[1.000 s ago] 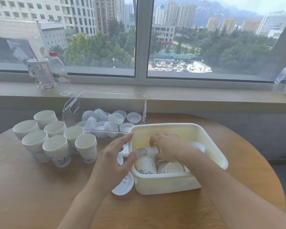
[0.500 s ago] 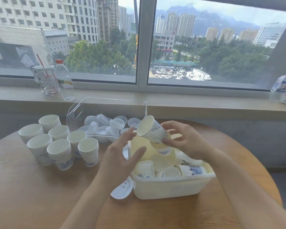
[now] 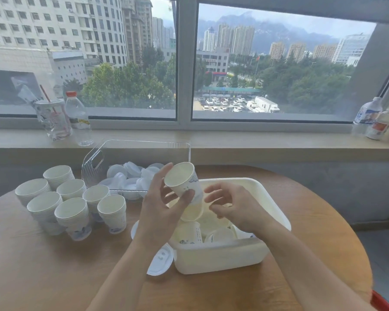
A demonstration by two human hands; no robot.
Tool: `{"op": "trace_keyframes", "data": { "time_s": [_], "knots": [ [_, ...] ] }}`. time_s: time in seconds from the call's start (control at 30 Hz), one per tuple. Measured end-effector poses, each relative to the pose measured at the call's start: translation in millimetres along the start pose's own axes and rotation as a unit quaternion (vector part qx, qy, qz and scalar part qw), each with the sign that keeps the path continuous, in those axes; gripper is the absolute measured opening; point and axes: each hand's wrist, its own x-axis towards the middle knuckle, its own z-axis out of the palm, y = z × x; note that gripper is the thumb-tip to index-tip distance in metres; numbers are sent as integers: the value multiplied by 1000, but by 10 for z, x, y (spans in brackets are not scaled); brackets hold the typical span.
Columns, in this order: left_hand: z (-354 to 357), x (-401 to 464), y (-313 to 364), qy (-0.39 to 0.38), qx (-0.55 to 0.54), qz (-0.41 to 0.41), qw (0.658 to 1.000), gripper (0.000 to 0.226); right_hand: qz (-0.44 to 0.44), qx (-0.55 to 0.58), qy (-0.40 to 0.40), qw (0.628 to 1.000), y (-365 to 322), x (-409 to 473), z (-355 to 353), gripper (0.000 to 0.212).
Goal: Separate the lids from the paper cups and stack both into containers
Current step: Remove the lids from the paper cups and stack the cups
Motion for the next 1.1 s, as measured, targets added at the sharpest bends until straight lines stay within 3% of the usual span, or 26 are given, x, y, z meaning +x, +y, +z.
{"op": "trace_keyframes", "data": {
  "time_s": [0.3, 0.57, 1.1],
  "knots": [
    [-270, -79, -99, 25, 34, 16, 999, 76, -32, -153, -86, 984, 4, 106, 131, 56],
    [-496, -149, -126, 49, 135, 72, 987, 61, -20, -344, -141, 928, -76, 477, 442, 73],
    [-626, -142, -426, 31, 109, 56, 992, 64, 7, -415, -112, 903, -121, 537, 698, 70]
  ]
}}
